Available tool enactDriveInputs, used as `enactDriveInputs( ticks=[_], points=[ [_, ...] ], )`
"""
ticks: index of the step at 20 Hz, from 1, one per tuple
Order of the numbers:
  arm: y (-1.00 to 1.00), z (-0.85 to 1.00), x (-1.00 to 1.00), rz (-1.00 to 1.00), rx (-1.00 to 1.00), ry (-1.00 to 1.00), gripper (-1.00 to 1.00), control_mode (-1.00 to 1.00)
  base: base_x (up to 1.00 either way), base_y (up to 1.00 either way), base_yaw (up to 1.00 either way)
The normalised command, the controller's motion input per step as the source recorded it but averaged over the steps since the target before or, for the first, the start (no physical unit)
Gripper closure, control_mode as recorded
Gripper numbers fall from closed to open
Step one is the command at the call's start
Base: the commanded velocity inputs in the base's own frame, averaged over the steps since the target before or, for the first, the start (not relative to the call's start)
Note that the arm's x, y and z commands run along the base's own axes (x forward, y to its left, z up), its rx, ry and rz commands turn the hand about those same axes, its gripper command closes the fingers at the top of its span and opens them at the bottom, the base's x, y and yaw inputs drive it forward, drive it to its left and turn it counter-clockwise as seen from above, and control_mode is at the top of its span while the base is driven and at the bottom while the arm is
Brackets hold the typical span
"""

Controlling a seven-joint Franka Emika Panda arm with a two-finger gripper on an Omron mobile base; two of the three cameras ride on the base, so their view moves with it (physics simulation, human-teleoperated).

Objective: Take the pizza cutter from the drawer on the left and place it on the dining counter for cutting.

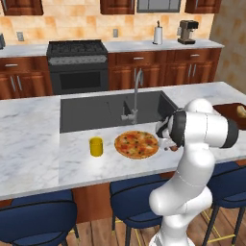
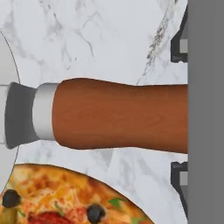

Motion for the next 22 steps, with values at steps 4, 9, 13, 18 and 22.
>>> enactDriveInputs(
  ticks=[4,9,13,18,22],
  points=[
    [0.15,0.53,0.01,0.00,0.00,0.00,-1.00,-1.00,0.00,0.00,0.00],
    [0.47,0.73,-0.50,0.00,0.00,0.01,-1.00,-1.00,0.00,0.00,0.00],
    [0.65,0.64,-0.85,0.00,0.00,0.03,-1.00,-1.00,0.00,0.00,0.00],
    [0.67,0.62,-0.92,0.00,0.00,0.02,-1.00,-1.00,0.00,0.00,0.00],
    [0.06,0.72,-0.99,-0.03,0.00,0.06,-1.00,-1.00,0.00,0.00,0.00]
  ],
)
